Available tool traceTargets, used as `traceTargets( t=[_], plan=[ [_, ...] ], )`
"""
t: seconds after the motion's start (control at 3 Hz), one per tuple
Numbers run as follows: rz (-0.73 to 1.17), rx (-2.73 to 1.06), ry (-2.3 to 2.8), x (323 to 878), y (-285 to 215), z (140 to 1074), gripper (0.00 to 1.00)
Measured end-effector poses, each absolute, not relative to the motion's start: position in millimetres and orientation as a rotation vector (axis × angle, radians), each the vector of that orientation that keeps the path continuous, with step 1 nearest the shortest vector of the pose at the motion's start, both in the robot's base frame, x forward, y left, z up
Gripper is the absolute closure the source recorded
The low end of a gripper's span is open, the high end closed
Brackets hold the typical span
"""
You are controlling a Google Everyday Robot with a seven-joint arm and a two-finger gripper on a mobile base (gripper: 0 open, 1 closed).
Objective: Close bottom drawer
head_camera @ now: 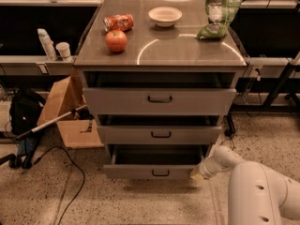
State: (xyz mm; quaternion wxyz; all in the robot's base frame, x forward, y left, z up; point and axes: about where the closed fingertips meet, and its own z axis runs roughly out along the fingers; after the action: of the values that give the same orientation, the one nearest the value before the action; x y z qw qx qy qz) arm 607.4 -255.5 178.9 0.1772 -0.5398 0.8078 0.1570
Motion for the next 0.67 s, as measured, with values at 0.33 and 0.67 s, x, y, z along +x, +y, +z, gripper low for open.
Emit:
traceTargets(
  t=[0.33, 0.67],
  plan=[
    [0.329, -1.556, 2.273, 633.3, -251.6, 182.9, 1.00],
    [0.325, -1.554, 2.272, 634.2, -251.3, 182.2, 1.00]
  ],
)
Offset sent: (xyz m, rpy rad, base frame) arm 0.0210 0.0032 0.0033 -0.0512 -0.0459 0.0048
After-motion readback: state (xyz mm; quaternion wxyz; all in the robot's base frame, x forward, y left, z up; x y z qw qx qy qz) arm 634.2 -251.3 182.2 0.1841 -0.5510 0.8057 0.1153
